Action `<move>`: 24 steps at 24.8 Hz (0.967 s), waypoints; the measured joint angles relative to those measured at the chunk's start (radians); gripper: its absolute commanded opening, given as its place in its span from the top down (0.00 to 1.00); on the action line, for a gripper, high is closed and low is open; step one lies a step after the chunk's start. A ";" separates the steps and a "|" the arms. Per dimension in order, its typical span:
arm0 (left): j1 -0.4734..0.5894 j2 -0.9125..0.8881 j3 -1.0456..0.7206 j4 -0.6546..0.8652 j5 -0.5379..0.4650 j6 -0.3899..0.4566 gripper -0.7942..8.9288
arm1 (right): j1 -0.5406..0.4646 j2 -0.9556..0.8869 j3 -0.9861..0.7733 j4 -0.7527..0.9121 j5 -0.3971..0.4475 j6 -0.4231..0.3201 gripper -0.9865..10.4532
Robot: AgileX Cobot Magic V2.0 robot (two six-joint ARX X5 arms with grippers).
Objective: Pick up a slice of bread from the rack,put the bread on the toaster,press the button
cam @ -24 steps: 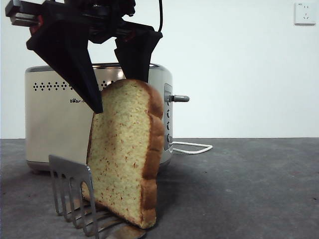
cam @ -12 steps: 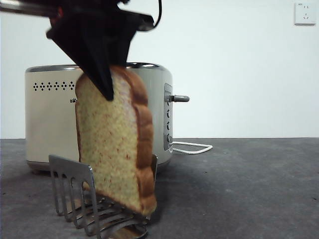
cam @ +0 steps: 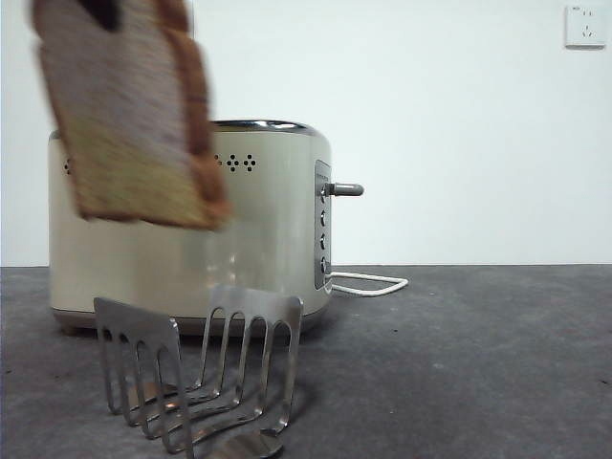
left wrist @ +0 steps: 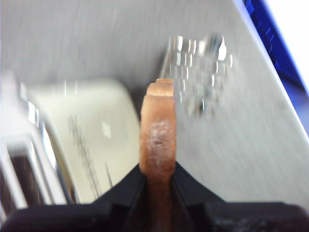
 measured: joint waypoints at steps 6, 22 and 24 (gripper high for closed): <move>0.035 -0.049 0.174 -0.093 -0.134 -0.068 0.93 | 0.000 0.000 0.000 0.000 -0.022 0.001 0.92; 0.253 0.087 0.415 -0.045 -0.142 -0.076 0.93 | 0.000 0.001 0.000 0.000 -0.060 0.000 0.92; 0.283 0.116 0.415 -0.016 -0.142 -0.076 0.93 | 0.000 0.001 0.000 0.000 -0.061 0.001 0.92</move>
